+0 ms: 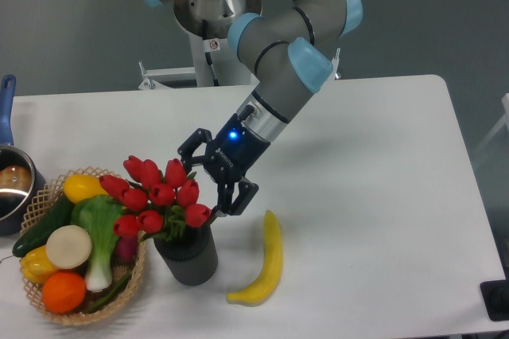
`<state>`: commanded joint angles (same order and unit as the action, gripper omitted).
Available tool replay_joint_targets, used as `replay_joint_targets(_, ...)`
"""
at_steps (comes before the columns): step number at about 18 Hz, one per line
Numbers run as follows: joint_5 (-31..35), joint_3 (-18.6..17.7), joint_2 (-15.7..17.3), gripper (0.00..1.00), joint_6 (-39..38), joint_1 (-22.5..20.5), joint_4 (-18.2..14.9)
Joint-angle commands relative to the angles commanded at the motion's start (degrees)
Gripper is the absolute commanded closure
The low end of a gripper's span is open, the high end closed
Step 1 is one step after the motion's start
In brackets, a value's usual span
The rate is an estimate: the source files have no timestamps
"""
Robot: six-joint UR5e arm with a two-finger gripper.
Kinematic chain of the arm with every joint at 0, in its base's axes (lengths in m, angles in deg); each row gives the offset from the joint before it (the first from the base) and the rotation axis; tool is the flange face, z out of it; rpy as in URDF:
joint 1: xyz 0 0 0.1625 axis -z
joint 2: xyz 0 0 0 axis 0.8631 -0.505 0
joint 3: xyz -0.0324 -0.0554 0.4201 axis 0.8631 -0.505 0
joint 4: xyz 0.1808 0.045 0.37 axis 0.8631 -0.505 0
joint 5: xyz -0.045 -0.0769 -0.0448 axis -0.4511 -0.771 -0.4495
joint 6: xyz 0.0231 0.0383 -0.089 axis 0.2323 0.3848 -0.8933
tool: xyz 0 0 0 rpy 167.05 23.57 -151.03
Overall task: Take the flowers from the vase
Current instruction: 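Lower the open gripper around the tulip stems below the blooms, then close the gripper on the tulip stems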
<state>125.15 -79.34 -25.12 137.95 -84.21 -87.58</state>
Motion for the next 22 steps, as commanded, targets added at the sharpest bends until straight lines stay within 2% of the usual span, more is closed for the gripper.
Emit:
replay_joint_targets(4,-0.09,0.53,-0.44,0.0,-0.09,0.35,0.0)
replay_joint_targets(9,0.0,3.16,-2.81,0.0,-0.09,2.72,0.0)
replay_joint_targets(15,-0.09,3.25,-2.9,0.0,-0.44,3.95,0.0)
replay_joint_targets(20,-0.09,3.78,-2.9,0.14,-2.37,3.96,0.0)
replay_joint_targets(22,-0.09,4.04,-3.08,0.15,-2.37,3.96,0.0)
